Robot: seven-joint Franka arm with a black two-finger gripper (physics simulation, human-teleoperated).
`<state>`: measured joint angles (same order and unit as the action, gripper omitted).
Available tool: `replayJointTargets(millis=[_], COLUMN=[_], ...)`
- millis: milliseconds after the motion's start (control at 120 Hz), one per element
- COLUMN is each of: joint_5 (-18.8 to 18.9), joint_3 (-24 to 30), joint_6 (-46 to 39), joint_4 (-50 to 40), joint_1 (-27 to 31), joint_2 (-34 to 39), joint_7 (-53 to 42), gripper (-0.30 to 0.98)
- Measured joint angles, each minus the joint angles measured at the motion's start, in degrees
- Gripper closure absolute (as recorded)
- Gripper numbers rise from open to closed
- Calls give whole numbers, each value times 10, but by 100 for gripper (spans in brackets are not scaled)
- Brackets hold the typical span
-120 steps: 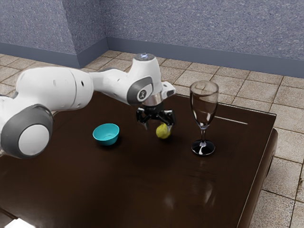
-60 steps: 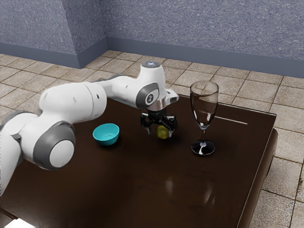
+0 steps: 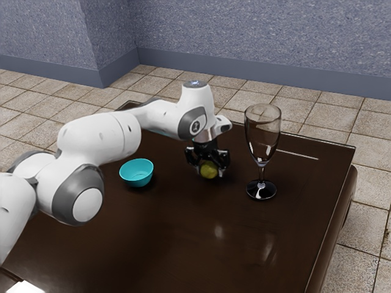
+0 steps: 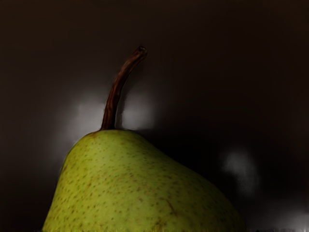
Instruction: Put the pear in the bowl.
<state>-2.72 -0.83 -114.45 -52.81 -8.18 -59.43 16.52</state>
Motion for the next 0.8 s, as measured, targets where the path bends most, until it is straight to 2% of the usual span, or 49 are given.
replayJointTargets(millis=[108, 300, 400, 533, 617, 800], joint_5=[-1, 0, 2, 5, 8, 5], joint_3=[-4, -9, -14, -22, -54, -132], joint_6=[6, 18, 35, 46, 45, 55], joint_4=[1, 1, -4, -148, -251, -316], joint_1=[0, 0, -1, -1, 0, 2], joint_2=[0, 7, 37, 156, 231, 261], joint_7=[-4, -8, -8, -5, -2, 4], gripper=[28, 34, 36, 37, 37, 38])
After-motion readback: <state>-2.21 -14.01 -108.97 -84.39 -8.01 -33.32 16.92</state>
